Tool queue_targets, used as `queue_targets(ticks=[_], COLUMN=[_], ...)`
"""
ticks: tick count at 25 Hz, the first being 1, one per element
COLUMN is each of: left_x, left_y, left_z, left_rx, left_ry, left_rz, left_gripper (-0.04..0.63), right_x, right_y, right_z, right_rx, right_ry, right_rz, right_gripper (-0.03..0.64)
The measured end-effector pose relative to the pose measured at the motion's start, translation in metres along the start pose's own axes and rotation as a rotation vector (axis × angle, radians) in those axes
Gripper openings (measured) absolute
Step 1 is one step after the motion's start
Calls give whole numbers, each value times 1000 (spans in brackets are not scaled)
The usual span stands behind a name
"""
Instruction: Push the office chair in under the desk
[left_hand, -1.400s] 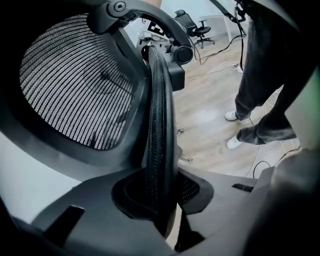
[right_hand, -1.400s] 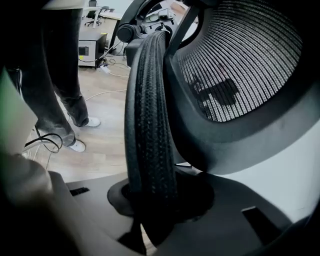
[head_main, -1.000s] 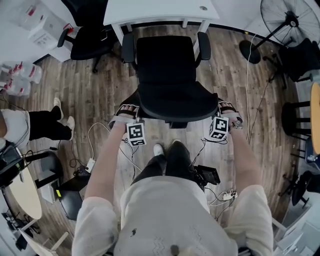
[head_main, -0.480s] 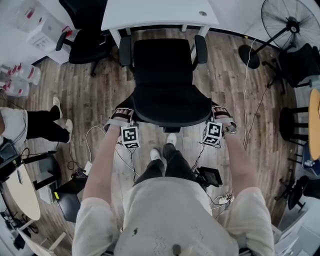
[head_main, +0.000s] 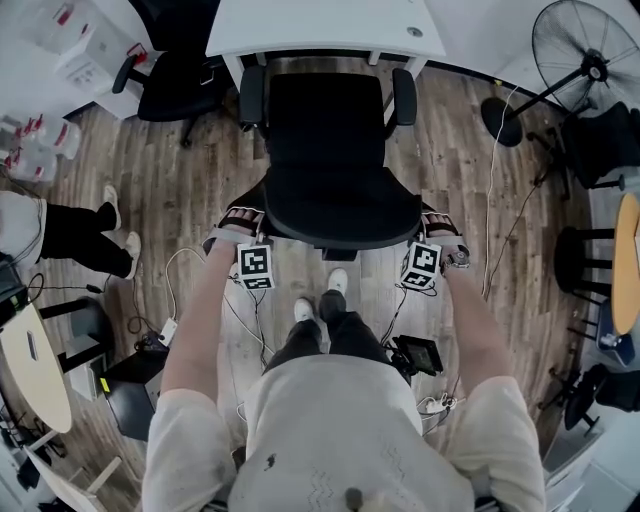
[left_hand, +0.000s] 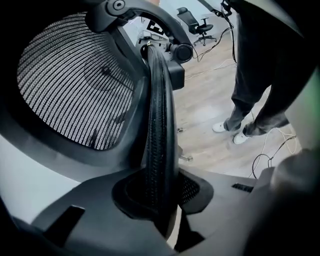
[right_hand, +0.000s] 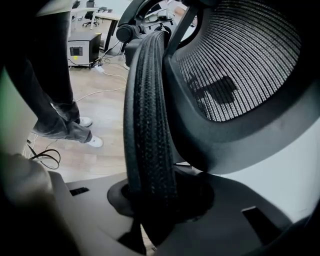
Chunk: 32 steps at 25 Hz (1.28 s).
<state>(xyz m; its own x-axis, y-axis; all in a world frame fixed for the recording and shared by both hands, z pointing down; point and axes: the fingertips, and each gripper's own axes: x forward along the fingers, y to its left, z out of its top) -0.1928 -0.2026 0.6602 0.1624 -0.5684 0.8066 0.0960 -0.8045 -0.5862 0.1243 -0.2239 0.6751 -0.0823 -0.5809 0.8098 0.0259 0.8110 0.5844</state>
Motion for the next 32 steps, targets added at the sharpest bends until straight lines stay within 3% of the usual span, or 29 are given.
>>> queue_targets(ticks=[32], left_x=[59], left_y=[76], left_z=[-18], left_rx=[-4], left_ry=[31], left_rz=[4], left_gripper=[80], right_x=[61], right_y=[-79], right_z=[-6], right_rx=[8], right_ry=[-15], right_rz=[-16], right_gripper=[123])
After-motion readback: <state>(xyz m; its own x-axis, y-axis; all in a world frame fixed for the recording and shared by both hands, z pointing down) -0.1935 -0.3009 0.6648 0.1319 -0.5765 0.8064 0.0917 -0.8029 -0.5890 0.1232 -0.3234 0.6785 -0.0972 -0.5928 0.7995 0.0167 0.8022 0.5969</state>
